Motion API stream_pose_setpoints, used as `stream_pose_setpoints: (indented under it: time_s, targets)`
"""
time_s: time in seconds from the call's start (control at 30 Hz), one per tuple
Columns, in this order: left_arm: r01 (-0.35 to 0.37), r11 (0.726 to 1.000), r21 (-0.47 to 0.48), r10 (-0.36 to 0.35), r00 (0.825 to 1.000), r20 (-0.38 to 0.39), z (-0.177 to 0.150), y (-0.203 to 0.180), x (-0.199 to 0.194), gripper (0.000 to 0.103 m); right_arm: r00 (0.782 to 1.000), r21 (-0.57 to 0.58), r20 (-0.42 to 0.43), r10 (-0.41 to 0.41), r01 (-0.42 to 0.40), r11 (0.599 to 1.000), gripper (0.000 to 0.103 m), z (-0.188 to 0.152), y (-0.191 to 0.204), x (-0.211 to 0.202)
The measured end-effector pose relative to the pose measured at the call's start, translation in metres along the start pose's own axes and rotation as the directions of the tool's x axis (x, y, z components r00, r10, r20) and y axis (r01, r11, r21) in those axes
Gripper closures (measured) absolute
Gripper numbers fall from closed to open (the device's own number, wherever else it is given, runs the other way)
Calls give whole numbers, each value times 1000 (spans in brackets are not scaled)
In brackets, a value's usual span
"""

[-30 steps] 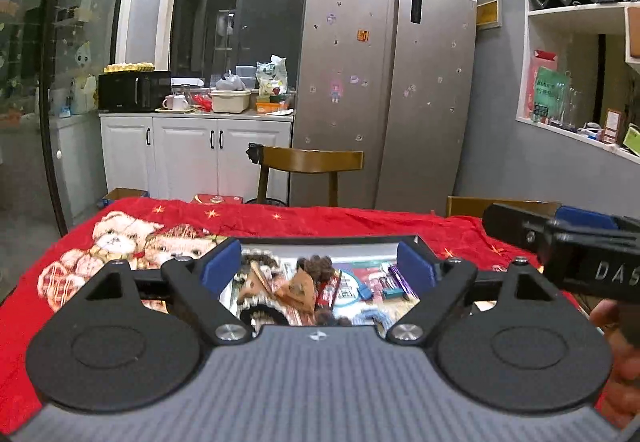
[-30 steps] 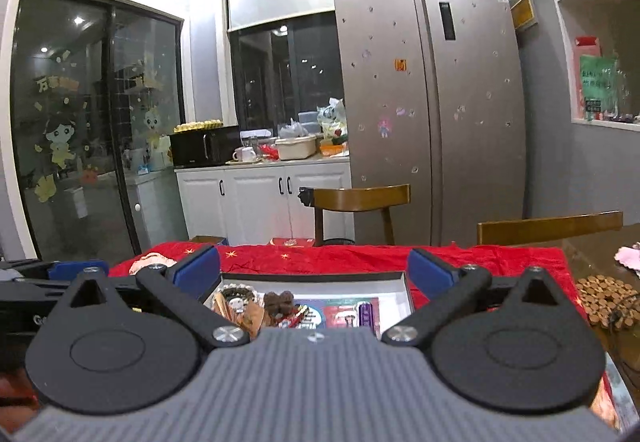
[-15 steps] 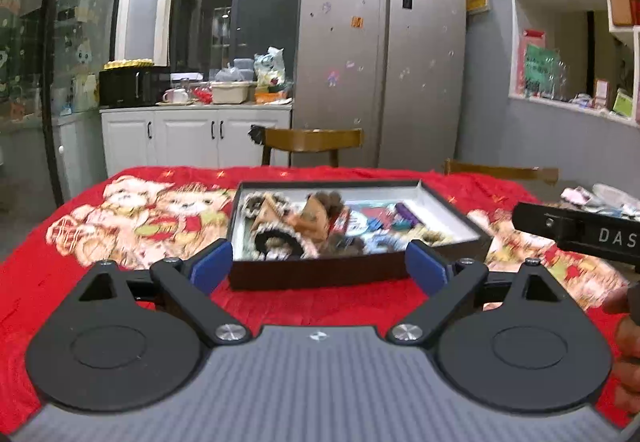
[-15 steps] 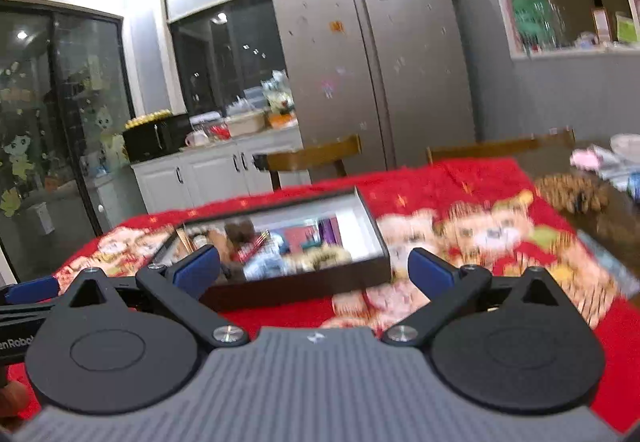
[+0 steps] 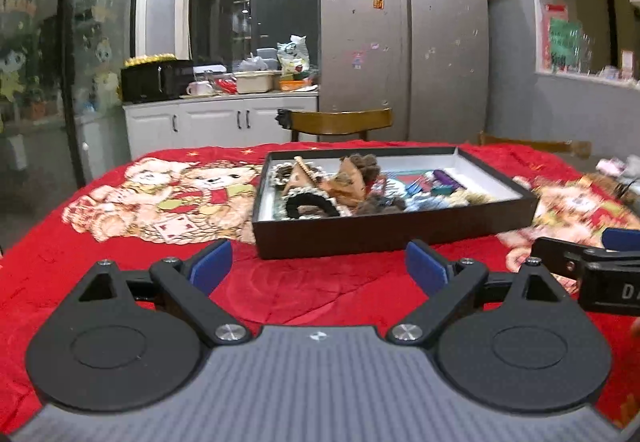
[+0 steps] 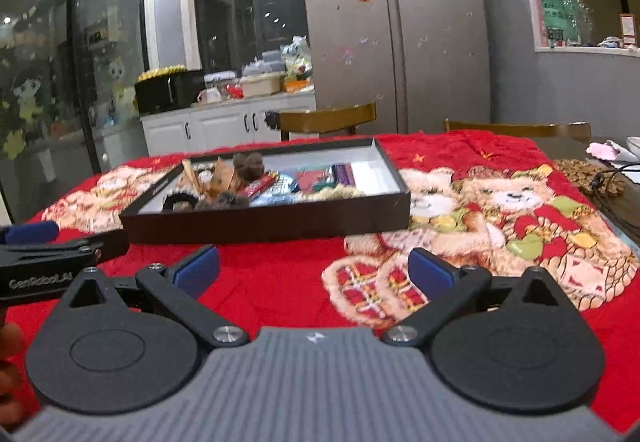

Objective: Organize objects

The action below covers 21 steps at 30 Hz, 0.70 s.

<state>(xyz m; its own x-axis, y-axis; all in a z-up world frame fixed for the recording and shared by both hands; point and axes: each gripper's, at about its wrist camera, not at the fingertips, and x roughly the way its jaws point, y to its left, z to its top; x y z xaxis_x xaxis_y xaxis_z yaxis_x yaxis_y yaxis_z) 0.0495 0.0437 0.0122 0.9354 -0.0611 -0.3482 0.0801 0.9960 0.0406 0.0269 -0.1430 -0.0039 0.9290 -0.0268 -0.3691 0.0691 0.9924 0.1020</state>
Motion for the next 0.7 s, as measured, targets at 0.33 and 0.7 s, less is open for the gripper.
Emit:
stream_pose_setpoints:
  time_s: [0.33,0.7]
  targets:
    - [-5,1000,1,5,999,-39,-6,-1,8,7,999,-9,-12,-51,51,999,0,-2,3,0]
    - [-5,1000,-7,5,999,-50,-8,1,9,7,998,-25,-26,-49,48,999,0,-2,6,2]
